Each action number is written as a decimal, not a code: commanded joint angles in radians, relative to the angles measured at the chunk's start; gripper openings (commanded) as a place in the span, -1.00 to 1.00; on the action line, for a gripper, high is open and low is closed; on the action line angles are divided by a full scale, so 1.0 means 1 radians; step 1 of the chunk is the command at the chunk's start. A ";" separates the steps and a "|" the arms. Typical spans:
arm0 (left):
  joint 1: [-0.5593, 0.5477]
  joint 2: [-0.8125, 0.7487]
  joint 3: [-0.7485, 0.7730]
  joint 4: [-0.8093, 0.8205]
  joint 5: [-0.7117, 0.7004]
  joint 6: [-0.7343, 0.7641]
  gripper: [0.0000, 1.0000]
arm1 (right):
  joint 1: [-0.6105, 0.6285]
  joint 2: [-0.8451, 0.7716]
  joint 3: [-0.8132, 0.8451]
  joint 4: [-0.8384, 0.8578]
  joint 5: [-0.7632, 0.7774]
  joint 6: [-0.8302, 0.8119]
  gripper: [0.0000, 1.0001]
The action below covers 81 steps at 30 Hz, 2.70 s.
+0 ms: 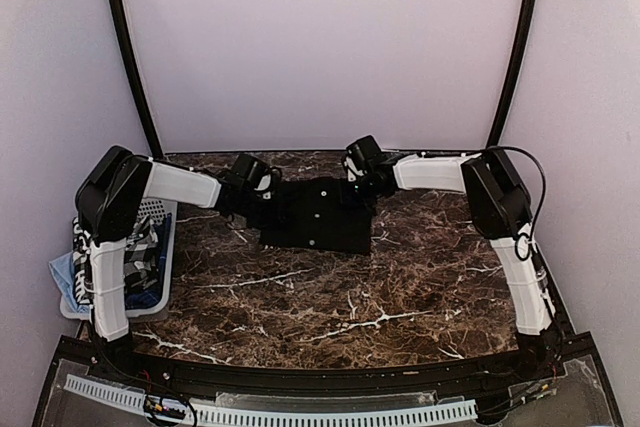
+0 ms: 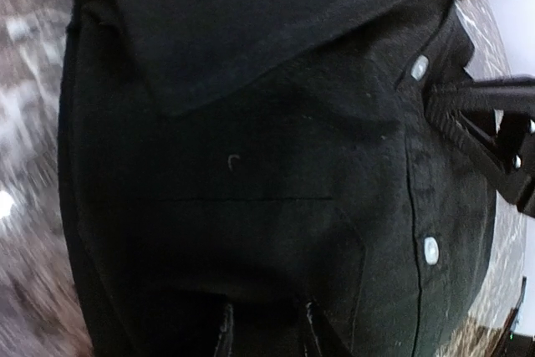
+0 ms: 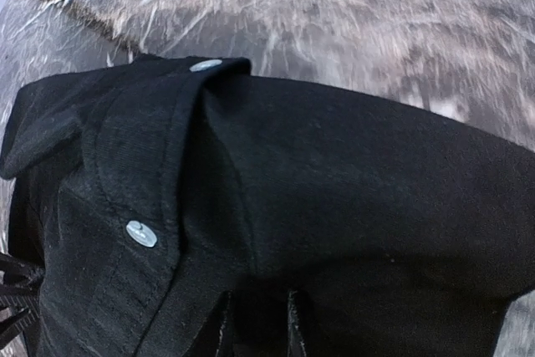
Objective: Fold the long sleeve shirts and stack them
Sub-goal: Move the square-folded shirt to the center of the board, then smooth out the square-folded shirt at the center of the board.
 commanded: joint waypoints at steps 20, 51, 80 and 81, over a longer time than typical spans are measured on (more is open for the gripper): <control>-0.234 -0.481 -0.418 -0.049 -0.089 -0.161 -0.46 | 0.173 -0.521 -0.612 0.073 0.042 0.094 -0.60; -0.084 0.044 0.133 -0.143 -0.123 -0.007 -0.44 | 0.094 -0.449 -0.462 -0.027 0.071 0.084 -0.53; -0.058 -0.108 0.107 -0.231 -0.142 0.042 -0.32 | 0.123 -0.060 0.019 -0.207 0.086 0.074 -0.43; -0.057 -0.139 0.093 -0.227 -0.133 0.040 -0.29 | 0.123 -0.072 0.022 -0.216 0.090 0.070 -0.42</control>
